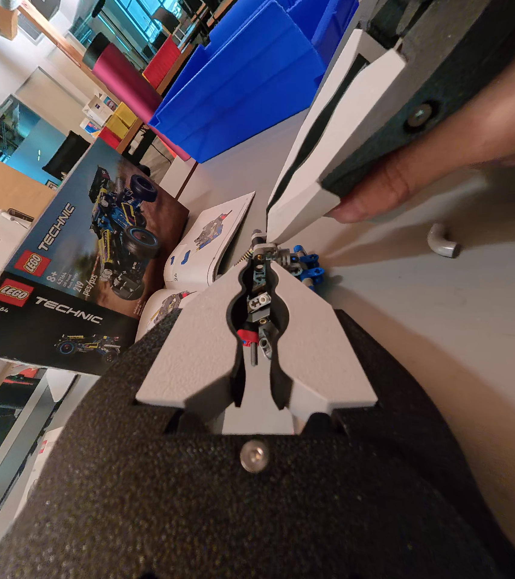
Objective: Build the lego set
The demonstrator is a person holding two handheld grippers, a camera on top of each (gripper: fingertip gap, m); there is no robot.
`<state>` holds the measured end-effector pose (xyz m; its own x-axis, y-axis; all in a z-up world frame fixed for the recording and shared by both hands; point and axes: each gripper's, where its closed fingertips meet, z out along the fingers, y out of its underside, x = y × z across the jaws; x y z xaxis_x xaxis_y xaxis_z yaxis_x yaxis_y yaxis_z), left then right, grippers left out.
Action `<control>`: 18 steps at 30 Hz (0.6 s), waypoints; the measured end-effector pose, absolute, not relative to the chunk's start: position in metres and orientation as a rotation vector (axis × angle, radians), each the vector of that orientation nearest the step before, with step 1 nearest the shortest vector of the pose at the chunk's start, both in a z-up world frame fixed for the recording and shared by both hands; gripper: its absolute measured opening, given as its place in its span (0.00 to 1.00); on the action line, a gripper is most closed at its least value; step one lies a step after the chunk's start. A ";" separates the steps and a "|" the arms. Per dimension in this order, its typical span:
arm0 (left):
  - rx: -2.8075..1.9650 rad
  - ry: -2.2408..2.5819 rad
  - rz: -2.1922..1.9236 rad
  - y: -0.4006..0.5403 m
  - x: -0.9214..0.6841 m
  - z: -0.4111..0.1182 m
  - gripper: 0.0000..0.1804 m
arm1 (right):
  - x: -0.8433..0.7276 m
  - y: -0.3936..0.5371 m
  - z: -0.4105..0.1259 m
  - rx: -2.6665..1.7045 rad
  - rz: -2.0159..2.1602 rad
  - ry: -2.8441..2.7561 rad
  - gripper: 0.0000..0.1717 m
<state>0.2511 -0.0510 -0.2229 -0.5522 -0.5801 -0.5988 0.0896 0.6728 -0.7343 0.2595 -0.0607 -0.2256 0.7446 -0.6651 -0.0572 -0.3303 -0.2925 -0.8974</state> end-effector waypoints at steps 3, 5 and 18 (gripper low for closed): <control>-0.378 1.979 -0.946 -0.049 0.250 -0.223 0.02 | 0.256 -0.058 -0.223 -1.879 -0.337 0.742 0.00; -0.349 1.969 -0.945 -0.048 0.249 -0.223 0.02 | 0.255 -0.057 -0.224 -1.871 -0.271 0.746 0.00; -0.323 1.925 -0.880 -0.043 0.255 -0.223 0.02 | 0.246 -0.058 -0.220 -1.980 -0.111 0.642 0.04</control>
<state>0.2550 -0.0435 -0.2231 -0.5050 -0.5549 -0.6611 0.1371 0.7047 -0.6961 0.2464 -0.0579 -0.2195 0.8541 -0.4830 -0.1929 -0.3903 -0.3501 -0.8515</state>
